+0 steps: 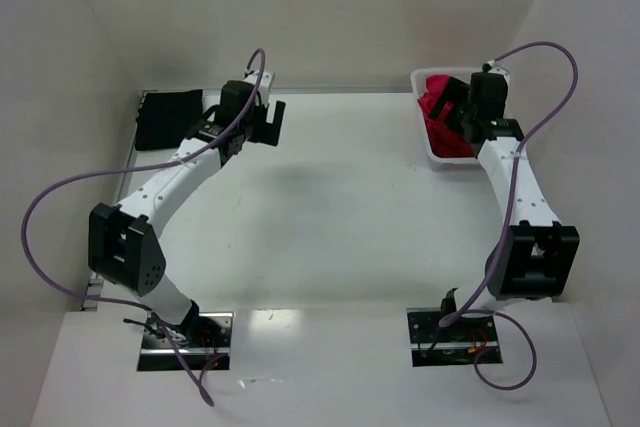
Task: Fold and stack the t-shirts
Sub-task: Grab crumpled tshirt from bin with the right arm
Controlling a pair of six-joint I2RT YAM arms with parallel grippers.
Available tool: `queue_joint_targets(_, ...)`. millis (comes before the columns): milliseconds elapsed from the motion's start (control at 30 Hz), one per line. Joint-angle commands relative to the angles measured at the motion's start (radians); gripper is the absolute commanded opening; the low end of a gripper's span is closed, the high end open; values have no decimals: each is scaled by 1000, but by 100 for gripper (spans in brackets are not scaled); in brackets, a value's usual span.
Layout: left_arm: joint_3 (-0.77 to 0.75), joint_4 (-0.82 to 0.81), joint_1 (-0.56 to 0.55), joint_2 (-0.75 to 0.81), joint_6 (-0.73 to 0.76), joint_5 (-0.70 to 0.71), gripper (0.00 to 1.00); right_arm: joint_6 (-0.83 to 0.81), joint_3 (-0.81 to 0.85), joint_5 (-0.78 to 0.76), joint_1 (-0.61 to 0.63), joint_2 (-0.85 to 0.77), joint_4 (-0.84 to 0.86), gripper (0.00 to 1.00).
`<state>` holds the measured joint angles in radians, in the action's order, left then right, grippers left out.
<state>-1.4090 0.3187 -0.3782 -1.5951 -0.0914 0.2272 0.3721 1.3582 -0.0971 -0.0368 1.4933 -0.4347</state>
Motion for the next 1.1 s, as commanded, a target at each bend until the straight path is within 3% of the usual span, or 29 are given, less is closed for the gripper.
queue_joint_targets(0,-59,-32,-11,-51,-53,-55,100,-24,4,-7,-29,-70,-16,100)
queue_joint_targets(133,-120,35,-11,-113,-96,-2,100,-24,-22,13,-29,-93,7,100)
queue_joint_targets(300,-128,57,-11,-134,-116,-44,100,-47,19,-29,-29,-88,33,100)
queue_joint_targets(500,-148,28,-11,-144,-203,-279,100,-147,304,-170,-29,86,-30,100)
queue_joint_targets(700,-245,95,-11,-215,-245,-334,100,-278,462,-262,-38,338,-78,100)
queue_joint_targets(867,-245,95,7,-215,-235,-365,100,-302,437,-401,-38,407,-113,100)
queue_joint_targets(1067,-235,95,39,-226,-225,-384,100,-161,302,-239,-63,397,-157,100)
